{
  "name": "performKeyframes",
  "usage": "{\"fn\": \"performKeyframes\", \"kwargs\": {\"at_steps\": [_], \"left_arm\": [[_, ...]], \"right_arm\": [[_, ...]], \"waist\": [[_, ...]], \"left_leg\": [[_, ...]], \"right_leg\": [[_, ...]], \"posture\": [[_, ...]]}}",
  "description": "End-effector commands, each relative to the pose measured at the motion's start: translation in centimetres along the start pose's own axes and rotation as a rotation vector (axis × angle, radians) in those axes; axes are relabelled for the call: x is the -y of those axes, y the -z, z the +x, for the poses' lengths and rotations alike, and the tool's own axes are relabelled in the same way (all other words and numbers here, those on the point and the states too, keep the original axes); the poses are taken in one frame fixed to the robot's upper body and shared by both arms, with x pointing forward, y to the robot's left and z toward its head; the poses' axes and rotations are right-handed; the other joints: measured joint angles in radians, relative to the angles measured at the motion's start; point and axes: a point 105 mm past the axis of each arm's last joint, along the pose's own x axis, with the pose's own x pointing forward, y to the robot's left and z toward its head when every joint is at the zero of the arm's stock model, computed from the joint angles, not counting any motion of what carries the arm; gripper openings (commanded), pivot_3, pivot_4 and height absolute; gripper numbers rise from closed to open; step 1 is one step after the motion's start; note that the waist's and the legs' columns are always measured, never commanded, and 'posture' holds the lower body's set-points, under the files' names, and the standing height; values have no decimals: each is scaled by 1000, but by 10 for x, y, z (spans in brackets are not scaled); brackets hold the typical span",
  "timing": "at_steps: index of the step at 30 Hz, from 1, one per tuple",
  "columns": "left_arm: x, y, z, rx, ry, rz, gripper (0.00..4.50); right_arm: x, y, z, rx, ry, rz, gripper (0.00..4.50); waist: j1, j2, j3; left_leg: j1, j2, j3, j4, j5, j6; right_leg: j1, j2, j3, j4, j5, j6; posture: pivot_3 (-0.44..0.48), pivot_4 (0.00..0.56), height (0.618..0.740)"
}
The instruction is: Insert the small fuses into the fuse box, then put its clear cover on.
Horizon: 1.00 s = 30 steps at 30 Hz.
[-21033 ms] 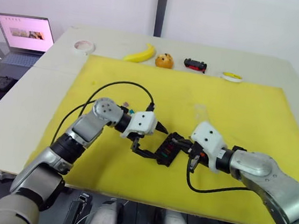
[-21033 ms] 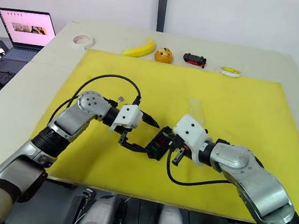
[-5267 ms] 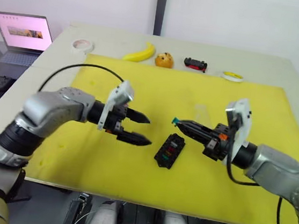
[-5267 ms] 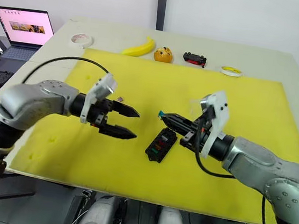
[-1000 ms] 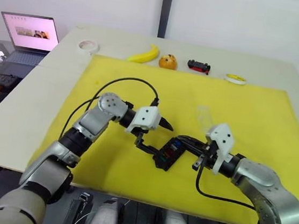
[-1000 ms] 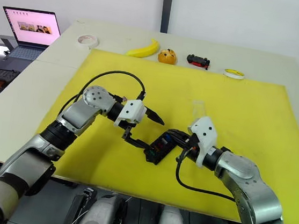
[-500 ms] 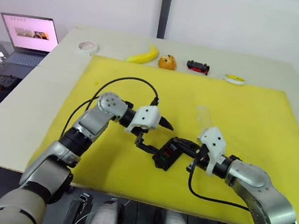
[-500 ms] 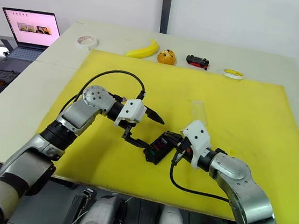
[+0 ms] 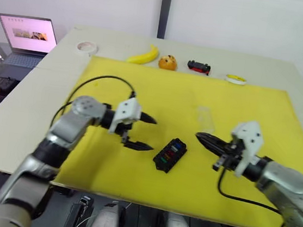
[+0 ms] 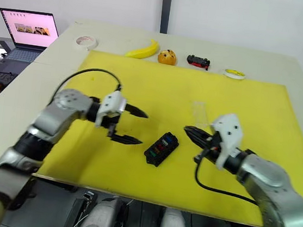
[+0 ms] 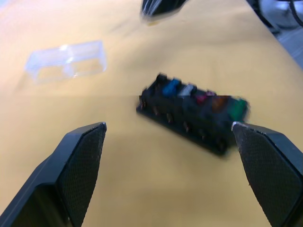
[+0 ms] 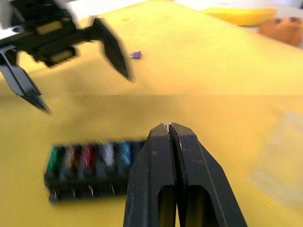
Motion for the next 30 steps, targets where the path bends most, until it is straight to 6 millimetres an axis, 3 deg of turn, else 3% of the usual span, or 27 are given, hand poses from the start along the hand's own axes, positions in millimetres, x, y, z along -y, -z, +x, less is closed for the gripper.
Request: {"fn": "performKeyframes", "kwargs": {"at_steps": [1,4,10,15,19,25,30], "left_arm": [[7,-13,-28,49,-83,-74,4500],[5,1,-64,51,-252,-230,4500],[13,41,-128,4,-604,-423,4500],[32,57,-160,-13,-758,-523,4500],[35,60,-160,-12,-772,-586,4500],[10,46,-124,98,-641,-920,4500],[-26,21,-115,244,-535,-1173,4500]], "right_arm": [[15,-7,-23,-7,31,-14,299],[35,-1,-46,-74,73,-16,1382],[62,11,-80,-186,141,-50,4369],[75,11,-91,-201,182,-72,4444],[74,7,-85,-179,172,-75,4444],[24,-11,-29,-54,-35,-51,4444],[-14,-26,12,32,-183,-7,4444]], "waist": [[-5,0,0],[-11,0,0],[-14,0,0],[-10,0,0],[-9,0,0],[-9,0,0],[-14,-1,0]], "left_leg": [[0,0,0,0,0,0],[1,0,0,0,0,0],[2,1,0,0,0,0],[2,1,1,0,0,0],[1,1,1,0,0,0],[2,1,-1,0,0,-2],[1,0,-1,0,1,-2]], "right_leg": [[0,0,0,0,0,0],[1,0,0,0,0,0],[1,1,0,0,0,0],[1,0,1,0,0,-1],[1,-1,1,-1,-2,-4],[2,0,0,1,0,-1],[1,1,0,2,0,0]], "posture": [[0,150,740],[0,150,740],[0,150,740],[0,150,740],[0,150,740],[0,150,740],[0,150,740]]}}
